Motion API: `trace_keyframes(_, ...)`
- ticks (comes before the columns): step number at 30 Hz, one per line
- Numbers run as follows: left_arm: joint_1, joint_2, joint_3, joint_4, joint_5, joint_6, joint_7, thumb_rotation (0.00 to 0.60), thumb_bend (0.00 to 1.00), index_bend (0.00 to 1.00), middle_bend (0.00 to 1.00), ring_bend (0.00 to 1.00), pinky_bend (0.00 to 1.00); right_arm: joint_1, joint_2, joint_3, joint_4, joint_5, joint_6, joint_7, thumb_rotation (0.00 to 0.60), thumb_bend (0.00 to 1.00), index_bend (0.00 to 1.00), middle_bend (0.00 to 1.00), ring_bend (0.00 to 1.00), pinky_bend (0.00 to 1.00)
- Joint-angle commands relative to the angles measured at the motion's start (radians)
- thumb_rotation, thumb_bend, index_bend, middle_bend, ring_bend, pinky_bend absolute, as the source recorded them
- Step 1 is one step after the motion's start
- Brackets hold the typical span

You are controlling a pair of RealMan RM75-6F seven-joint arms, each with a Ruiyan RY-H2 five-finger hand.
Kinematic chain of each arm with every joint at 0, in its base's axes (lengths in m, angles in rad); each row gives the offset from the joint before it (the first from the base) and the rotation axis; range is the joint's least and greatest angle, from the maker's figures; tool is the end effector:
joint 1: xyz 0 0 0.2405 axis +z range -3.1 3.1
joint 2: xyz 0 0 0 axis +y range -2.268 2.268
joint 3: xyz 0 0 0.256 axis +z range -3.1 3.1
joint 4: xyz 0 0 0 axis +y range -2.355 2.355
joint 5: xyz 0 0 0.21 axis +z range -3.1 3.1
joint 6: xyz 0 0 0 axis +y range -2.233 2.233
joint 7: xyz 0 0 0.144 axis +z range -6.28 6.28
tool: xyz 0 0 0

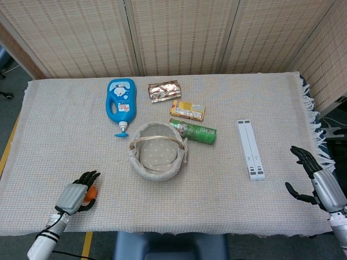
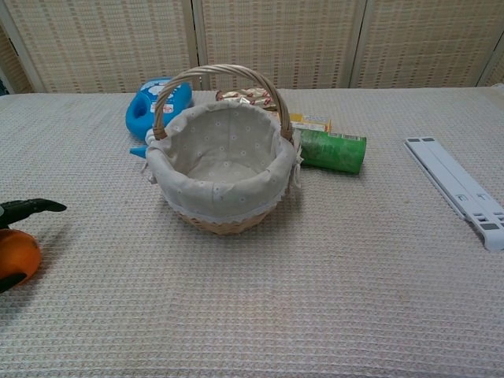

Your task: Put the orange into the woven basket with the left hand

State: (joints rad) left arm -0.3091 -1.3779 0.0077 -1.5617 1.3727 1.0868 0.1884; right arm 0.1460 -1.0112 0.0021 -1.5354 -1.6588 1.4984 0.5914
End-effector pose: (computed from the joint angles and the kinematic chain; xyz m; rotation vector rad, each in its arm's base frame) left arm -0.2785 0.2179 0.0223 -1.7563 -1.1383 -0.7334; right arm -0.3055 -0.1900 0.1870 1.4284 -1.1865 1.2771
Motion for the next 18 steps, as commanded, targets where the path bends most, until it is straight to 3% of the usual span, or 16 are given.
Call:
trace_keyframes(1, 0.000, -0.004, 0.000, 0.003, 0.000, 0.005, -0.001, 0.600, 0.38, 0.00, 0.04, 0.14, 0.50, 0.000, 0.000, -0.001, 0.001, -0.001, 0.000, 0.001, 0.600, 0.26, 0.02, 0.02, 0.00, 0.25)
trace_keyframes(5, 0.000, -0.012, 0.000, 0.009, -0.001, 0.013, -0.003, 0.600, 0.38, 0.00, 0.14, 0.24, 0.63, 0.001, -0.001, -0.002, 0.002, -0.001, 0.000, 0.002, 0.600, 0.26, 0.02, 0.02, 0.00, 0.24)
trace_keyframes(10, 0.001, -0.020, -0.002, 0.013, -0.001, 0.026, -0.002, 0.600, 0.38, 0.00, 0.18, 0.29, 0.74, 0.001, -0.001, -0.002, 0.002, -0.001, 0.001, 0.002, 0.600, 0.26, 0.02, 0.02, 0.00, 0.25)
trace_keyframes(14, 0.003, -0.021, -0.010, 0.010, 0.017, 0.060, 0.000, 0.600, 0.38, 0.01, 0.21, 0.32, 0.77, 0.002, -0.001, -0.003, 0.003, -0.001, 0.000, 0.003, 0.600, 0.26, 0.02, 0.02, 0.00, 0.24)
trace_keyframes(18, 0.002, -0.011, -0.048, -0.005, 0.066, 0.148, 0.005, 0.600, 0.37, 0.10, 0.25, 0.35, 0.79, 0.002, 0.000, -0.005, 0.001, -0.001, -0.001, 0.004, 0.600, 0.26, 0.02, 0.02, 0.00, 0.25)
